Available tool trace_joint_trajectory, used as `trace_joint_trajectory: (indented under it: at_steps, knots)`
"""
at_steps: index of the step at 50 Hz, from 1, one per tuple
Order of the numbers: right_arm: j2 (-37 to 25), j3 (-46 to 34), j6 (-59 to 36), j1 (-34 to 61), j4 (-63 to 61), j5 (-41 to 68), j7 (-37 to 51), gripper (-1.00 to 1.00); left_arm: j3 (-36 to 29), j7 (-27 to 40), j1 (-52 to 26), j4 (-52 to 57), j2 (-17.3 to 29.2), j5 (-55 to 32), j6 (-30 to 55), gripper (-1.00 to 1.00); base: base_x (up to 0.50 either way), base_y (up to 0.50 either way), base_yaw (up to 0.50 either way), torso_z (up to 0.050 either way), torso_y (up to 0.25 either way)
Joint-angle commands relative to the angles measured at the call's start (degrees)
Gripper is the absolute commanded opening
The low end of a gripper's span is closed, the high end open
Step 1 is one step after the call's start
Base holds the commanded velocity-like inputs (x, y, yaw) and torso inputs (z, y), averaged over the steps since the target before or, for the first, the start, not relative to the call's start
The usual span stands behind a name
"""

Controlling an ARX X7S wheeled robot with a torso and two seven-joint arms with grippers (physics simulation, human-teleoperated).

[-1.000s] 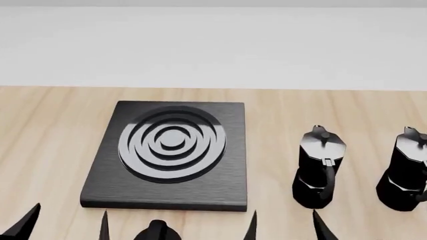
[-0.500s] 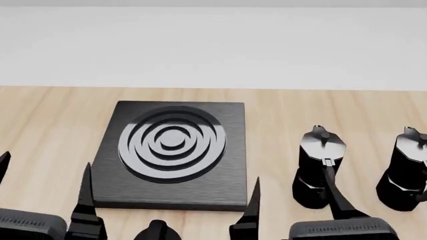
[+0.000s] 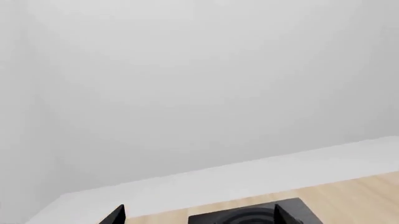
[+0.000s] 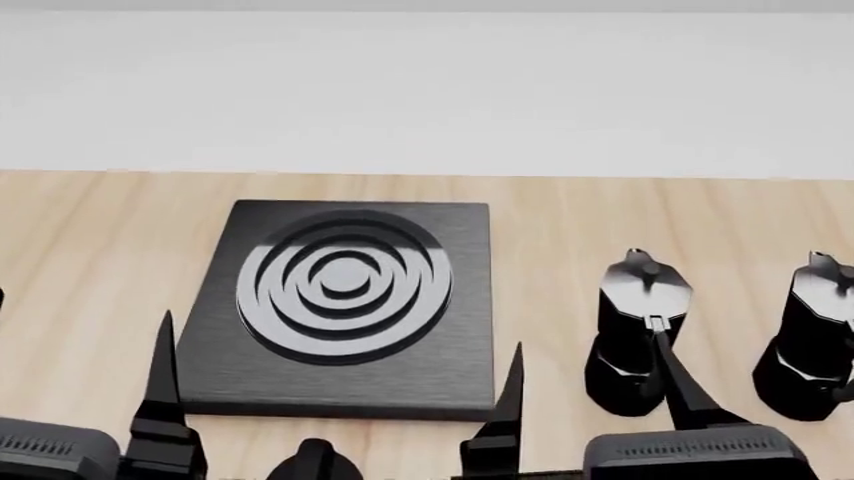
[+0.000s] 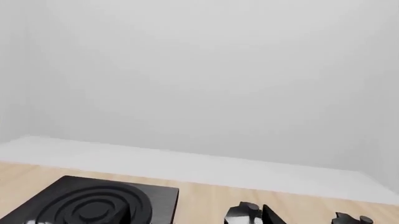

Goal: Put the right moka pot on the stove.

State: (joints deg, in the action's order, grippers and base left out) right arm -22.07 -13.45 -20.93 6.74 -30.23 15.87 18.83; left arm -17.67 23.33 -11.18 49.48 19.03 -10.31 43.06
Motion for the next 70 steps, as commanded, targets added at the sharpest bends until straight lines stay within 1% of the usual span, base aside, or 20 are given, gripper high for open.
trace_joint_trajectory:
  at_steps: [1,14,31,33,38,49,51,53,54,56,59,68,70]
  knots:
    - [-0.19,-0.07,0.09,-0.10,-0.17,0.11,0.17,1.00,-1.31,0.86,1.36,-2.25,0.19,1.54,-3.52,1.00,0.00,0.00,0.00,0.000,-0.113]
    - [-0.65,0.16,0.43,-0.57,-0.97,0.27,0.40,1.00,-0.96,1.31,1.51,-1.42,-0.18,0.57,-2.58,1.00,0.00,0.00,0.00,0.000,-0.227]
    - [-0.99,0.30,1.14,-0.59,-0.45,0.06,0.68,1.00,-0.73,1.46,1.80,-2.14,-0.04,0.16,-3.76,1.00,0.00,0.00,0.00,0.000,-0.243]
    - [-1.11,0.32,1.16,-0.48,-0.43,-0.06,0.73,1.00,0.17,1.26,2.15,-2.64,-0.38,-0.78,-4.49,1.00,0.00,0.00,0.00,0.000,-0.023]
    - [-1.57,1.26,1.52,-0.64,-0.74,0.74,0.52,1.00,-1.47,1.60,2.49,-3.26,0.40,1.20,-6.23,1.00,0.00,0.00,0.00,0.000,0.000]
    - [-3.25,5.05,4.83,-2.59,-0.67,3.69,-1.06,1.00,-0.98,1.65,3.88,-4.50,0.72,1.07,-9.48,1.00,0.00,0.00,0.00,0.000,0.000]
    - [-3.62,5.26,4.95,-2.83,-0.78,3.85,-1.28,1.00,-1.03,1.73,3.41,-3.98,0.72,0.97,-8.60,1.00,0.00,0.00,0.00,0.000,0.000]
    - [-4.12,5.63,5.58,-3.51,-0.75,4.17,-1.83,1.00,-1.75,0.62,4.25,-4.78,1.09,0.79,-11.36,1.00,0.00,0.00,0.00,0.000,0.000]
    - [-4.18,5.82,6.22,-3.71,-0.30,3.72,-1.76,1.00,-2.28,1.31,4.08,-4.62,1.21,1.86,-10.47,1.00,0.00,0.00,0.00,0.000,0.000]
    - [-4.49,6.66,6.33,-3.90,-0.45,4.50,-1.87,1.00,-1.44,1.10,3.96,-4.81,0.89,0.77,-10.56,1.00,0.00,0.00,0.00,0.000,0.000]
    - [-3.86,6.93,12.51,-6.22,3.42,3.05,-3.39,1.00,-1.15,1.25,3.91,-5.02,0.78,0.42,-10.09,1.00,0.00,0.00,0.00,0.000,0.000]
    - [-5.14,9.57,13.61,-6.77,4.18,4.17,-3.49,1.00,-1.51,1.69,4.02,-5.43,0.89,0.85,-10.37,1.00,0.00,0.00,0.00,0.000,0.000]
    - [-5.59,10.05,13.61,-6.77,4.19,4.26,-3.53,1.00,-1.53,1.74,3.57,-4.94,0.87,0.66,-9.34,1.00,0.00,0.00,0.00,0.000,0.000]
